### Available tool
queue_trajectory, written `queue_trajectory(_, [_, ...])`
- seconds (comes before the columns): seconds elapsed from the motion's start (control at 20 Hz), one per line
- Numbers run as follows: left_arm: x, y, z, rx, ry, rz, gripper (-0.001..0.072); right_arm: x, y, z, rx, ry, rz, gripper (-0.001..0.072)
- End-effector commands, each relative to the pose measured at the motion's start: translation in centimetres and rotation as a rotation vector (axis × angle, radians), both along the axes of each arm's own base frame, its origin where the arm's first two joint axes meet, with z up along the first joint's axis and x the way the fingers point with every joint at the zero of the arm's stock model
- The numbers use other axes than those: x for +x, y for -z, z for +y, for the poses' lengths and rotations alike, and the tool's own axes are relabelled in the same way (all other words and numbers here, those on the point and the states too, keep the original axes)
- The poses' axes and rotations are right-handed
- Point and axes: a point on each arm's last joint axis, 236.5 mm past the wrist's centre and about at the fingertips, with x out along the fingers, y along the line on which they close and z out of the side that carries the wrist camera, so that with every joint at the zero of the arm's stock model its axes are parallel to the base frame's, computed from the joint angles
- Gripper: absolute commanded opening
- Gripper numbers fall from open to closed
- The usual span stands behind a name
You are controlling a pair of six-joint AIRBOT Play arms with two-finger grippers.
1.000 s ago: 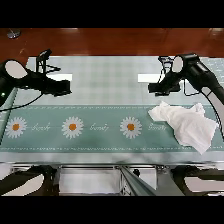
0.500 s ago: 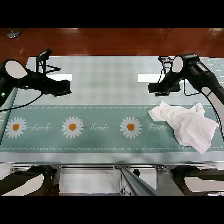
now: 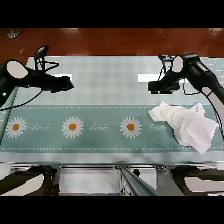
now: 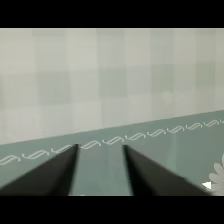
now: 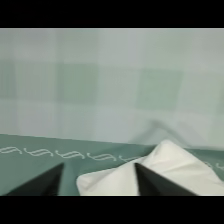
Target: Fold the shirts.
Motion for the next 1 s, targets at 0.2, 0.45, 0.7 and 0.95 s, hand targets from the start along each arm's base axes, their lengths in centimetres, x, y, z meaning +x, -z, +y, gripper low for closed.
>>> queue_trajectory(0.2, [-3.0,-0.9,6.3,0.191,0.072,0.060,0.0701,-5.4,-8.2,-11.9,-0.263,0.117,-0.038,0.0631])
queue_trajectory(0.45, [-11.3,-1.0,4.9,0.112,0.054,0.021,0.0701,-16.5,-4.3,-15.1,-0.159,0.392,-0.065,0.0631])
queue_trajectory(0.7, [-13.9,3.9,5.2,0.088,-0.060,0.040,0.0701,-20.0,3.9,-16.9,-0.159,0.542,0.003,0.0631])
queue_trajectory(0.95, [-12.4,5.7,4.6,0.044,-0.089,0.082,0.0701,-18.3,7.4,-18.4,-0.083,0.592,0.117,0.0545])
